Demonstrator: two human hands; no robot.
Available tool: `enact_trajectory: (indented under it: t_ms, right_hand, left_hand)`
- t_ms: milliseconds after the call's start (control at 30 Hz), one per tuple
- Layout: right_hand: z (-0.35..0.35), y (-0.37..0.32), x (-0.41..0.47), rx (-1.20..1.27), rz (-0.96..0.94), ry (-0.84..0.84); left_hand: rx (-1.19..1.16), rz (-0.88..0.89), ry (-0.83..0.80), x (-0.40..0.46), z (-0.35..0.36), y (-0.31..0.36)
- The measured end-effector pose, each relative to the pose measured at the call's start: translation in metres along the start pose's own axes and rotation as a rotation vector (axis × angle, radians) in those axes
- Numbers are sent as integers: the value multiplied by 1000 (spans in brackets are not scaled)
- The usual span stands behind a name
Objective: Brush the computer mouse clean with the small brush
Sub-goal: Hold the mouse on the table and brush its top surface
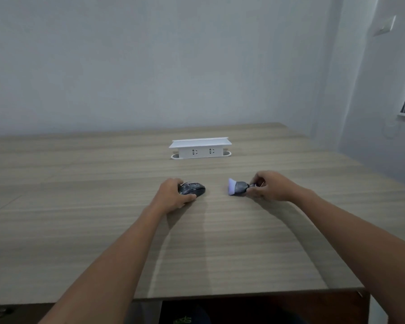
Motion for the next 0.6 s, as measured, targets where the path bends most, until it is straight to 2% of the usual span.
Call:
enact_trajectory:
  t_ms: [167, 333, 600]
  right_hand:
    - [-6, -13, 5, 316, -25, -65]
    - [-10, -22, 3, 535, -30, -128]
    - [-9, -37, 5, 575, -42, -60]
  left_hand:
    - [-121, -29, -83, 4, 11, -3]
    - [-197, 36, -177, 9, 23, 8]
    - [-266, 111, -238, 14, 36, 33]
Point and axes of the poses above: each hand's wrist, its own x-axis towards the middle knuckle, its own z-axis out of the palm, y = z × x, the point moved 10 cm from there along x, towards the middle knuckle, and after that the axes turned 11 degrees about z, right-handed, at the moved point
